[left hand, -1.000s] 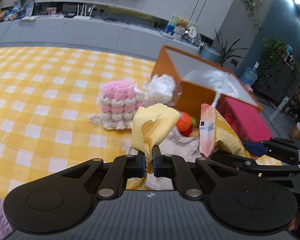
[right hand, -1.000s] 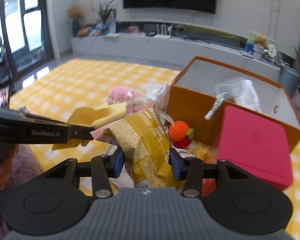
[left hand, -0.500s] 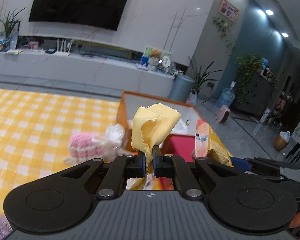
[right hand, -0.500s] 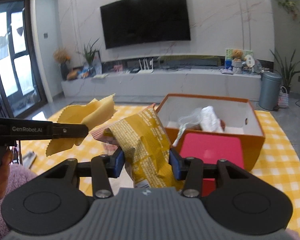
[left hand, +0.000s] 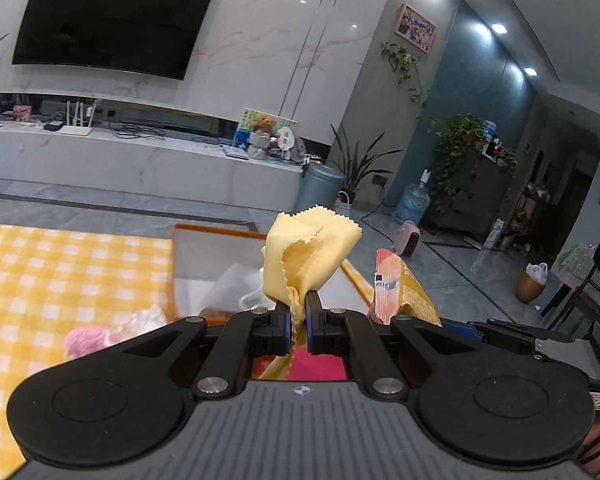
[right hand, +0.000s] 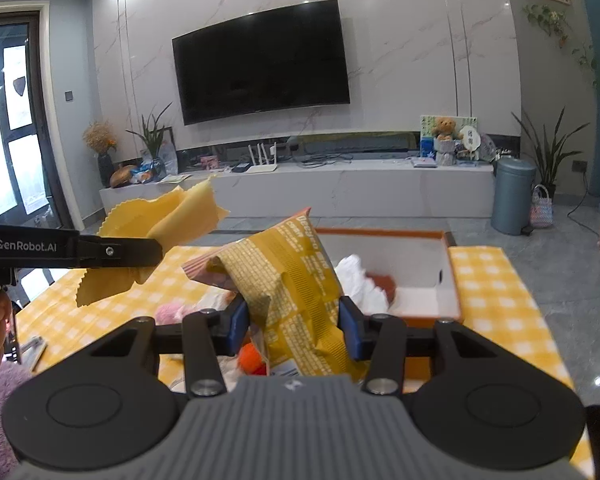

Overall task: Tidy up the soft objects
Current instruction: 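Carry the cloth and snack packet into the orange box and open both tools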

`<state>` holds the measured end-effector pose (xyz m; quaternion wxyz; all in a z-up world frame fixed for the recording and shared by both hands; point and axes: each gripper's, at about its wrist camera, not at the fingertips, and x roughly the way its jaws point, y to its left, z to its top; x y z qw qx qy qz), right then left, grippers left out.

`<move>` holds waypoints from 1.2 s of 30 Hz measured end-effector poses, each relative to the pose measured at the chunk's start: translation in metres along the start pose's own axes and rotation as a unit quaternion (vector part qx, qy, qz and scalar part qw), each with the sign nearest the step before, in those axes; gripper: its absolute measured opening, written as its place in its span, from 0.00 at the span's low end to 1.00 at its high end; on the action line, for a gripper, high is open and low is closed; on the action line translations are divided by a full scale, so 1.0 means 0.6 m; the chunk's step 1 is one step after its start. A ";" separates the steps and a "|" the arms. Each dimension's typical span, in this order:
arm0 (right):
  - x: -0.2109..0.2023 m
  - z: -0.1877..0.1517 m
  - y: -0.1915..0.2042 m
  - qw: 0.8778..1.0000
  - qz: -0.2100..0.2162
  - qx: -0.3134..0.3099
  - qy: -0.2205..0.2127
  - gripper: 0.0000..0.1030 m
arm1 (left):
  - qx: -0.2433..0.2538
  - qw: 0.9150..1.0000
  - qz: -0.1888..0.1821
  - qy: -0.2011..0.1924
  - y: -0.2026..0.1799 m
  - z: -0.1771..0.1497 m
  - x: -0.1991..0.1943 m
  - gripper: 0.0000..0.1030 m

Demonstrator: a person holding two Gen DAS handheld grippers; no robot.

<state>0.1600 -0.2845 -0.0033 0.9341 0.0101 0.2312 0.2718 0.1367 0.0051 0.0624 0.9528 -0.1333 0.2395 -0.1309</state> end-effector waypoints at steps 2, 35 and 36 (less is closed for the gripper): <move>0.008 0.011 -0.011 1.000 -0.006 -0.005 -0.001 0.45 | 0.000 1.000 -0.005 0.002 -0.002 0.009 0.017 0.07; 0.279 0.097 -0.169 0.988 -0.076 -0.019 0.130 0.45 | 0.027 0.995 -0.022 0.091 -0.001 0.049 0.297 0.07; 0.289 0.095 -0.172 0.987 -0.077 -0.019 0.138 0.45 | 0.025 0.995 -0.022 0.098 -0.001 0.046 0.306 0.07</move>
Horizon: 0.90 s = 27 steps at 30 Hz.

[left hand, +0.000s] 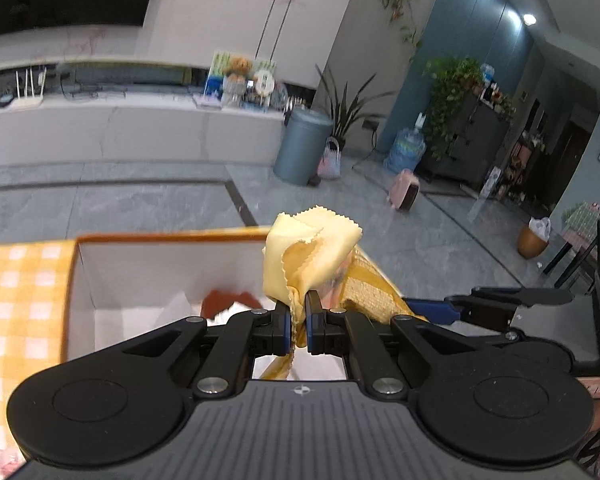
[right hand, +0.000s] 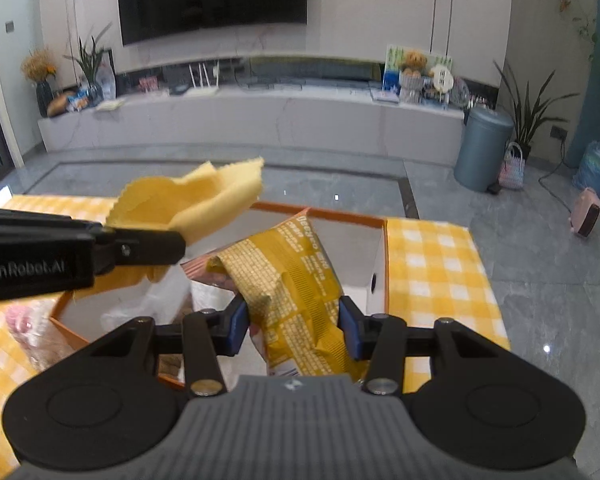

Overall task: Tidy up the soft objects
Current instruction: 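Carry the cloth and snack packet into the orange box and open both tools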

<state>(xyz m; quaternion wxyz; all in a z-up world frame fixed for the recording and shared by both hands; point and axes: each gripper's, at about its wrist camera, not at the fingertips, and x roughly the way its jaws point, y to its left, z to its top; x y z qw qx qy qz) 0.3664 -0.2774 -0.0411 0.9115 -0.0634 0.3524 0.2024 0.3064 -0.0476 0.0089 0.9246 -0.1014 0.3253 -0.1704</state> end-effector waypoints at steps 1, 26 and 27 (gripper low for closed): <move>0.010 0.001 -0.001 1.000 -0.002 -0.003 0.006 0.45 | -0.002 1.000 0.000 0.007 0.004 -0.004 0.008 0.07; 0.131 0.010 0.008 0.994 -0.004 -0.037 0.099 0.46 | -0.032 0.996 0.037 0.074 0.058 -0.033 0.058 0.11; 0.131 0.008 0.007 0.995 -0.005 -0.034 0.099 0.46 | -0.032 0.996 0.037 0.073 0.059 -0.032 0.059 0.17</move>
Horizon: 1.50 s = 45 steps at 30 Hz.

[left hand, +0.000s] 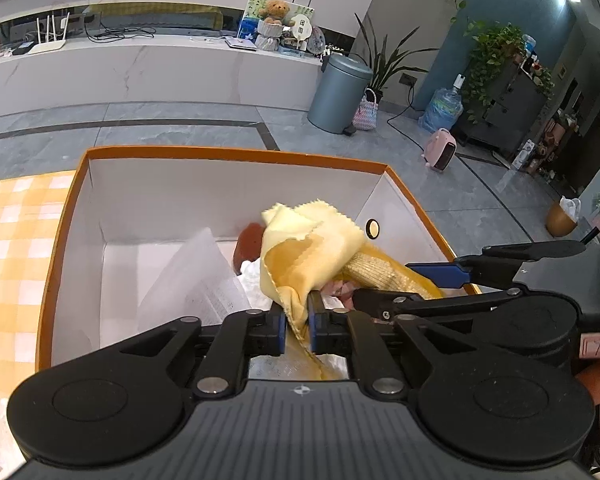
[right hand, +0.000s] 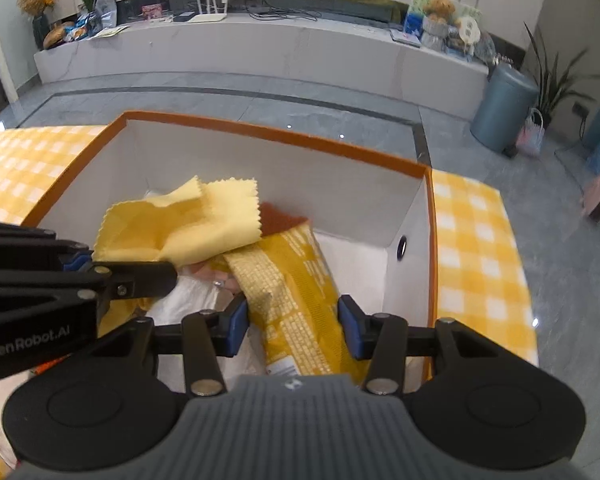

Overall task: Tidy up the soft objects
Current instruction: 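Carry the cloth and snack packet into the orange box and open both tools, then move both tools back from the orange box to the white bib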

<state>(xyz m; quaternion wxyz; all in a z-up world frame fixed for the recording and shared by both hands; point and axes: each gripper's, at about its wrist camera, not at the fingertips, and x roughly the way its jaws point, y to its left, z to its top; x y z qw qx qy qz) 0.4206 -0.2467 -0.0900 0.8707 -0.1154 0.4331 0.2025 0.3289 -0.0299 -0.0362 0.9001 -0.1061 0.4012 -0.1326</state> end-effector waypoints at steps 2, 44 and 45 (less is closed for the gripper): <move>-0.002 -0.003 0.000 1.000 -0.004 0.000 -0.001 0.45 | -0.001 1.000 0.006 -0.001 0.002 0.002 -0.002 0.28; -0.280 -0.286 0.196 0.975 0.017 0.147 -0.168 0.65 | 0.010 0.989 0.033 -0.147 0.017 -0.199 -0.290 0.79; -0.278 -0.297 0.205 0.976 0.016 0.146 -0.163 0.65 | 0.004 0.989 0.036 -0.141 0.022 -0.208 -0.291 0.79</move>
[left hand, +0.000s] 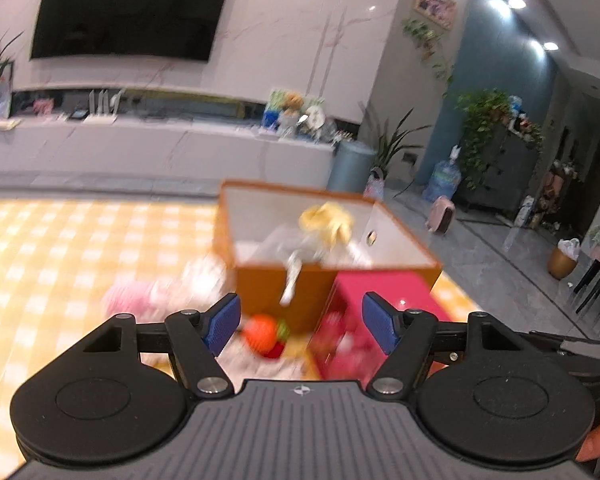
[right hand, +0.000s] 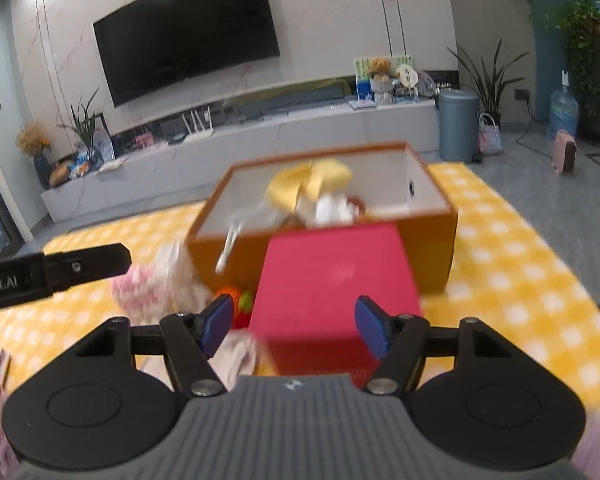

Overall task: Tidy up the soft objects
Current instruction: 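Move both tools back from the orange box to the white bib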

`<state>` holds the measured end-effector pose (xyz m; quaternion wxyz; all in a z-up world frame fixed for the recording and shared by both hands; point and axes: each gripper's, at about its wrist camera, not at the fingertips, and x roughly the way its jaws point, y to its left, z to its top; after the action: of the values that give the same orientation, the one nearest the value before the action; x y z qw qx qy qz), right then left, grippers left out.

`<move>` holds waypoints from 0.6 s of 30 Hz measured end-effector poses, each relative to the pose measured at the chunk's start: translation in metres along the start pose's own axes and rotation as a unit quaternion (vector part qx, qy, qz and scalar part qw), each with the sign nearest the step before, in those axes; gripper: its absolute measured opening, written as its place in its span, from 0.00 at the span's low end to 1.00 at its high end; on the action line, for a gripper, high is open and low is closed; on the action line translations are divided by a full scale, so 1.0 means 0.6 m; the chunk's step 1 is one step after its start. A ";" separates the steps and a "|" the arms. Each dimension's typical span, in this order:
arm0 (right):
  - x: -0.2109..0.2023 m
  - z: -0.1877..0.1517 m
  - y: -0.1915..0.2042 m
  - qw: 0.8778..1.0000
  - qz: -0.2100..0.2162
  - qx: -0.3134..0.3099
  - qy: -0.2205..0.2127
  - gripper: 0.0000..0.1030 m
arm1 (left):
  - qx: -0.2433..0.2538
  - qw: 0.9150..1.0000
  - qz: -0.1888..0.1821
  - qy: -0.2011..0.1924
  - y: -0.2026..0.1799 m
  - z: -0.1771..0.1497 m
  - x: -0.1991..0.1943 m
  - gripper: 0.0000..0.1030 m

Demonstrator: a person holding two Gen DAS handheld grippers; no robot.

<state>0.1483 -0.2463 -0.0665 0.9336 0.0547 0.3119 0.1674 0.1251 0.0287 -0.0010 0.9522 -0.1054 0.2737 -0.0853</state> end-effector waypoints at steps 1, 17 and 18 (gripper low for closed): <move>-0.001 -0.013 0.005 1.000 0.000 -0.002 0.008 0.65 | -0.005 1.000 0.003 0.007 0.006 -0.009 -0.001 0.79; 0.027 -0.119 0.051 0.996 0.023 -0.052 0.067 0.65 | -0.058 0.992 0.038 0.104 0.086 -0.124 -0.018 0.76; 0.030 -0.120 0.052 0.996 0.024 -0.053 0.070 0.65 | -0.060 0.992 0.038 0.108 0.090 -0.130 -0.017 0.76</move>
<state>0.1096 -0.2107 -0.1275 0.9069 0.0007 0.3658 0.2093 0.0804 0.0707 -0.0739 0.9115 -0.1420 0.3836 -0.0433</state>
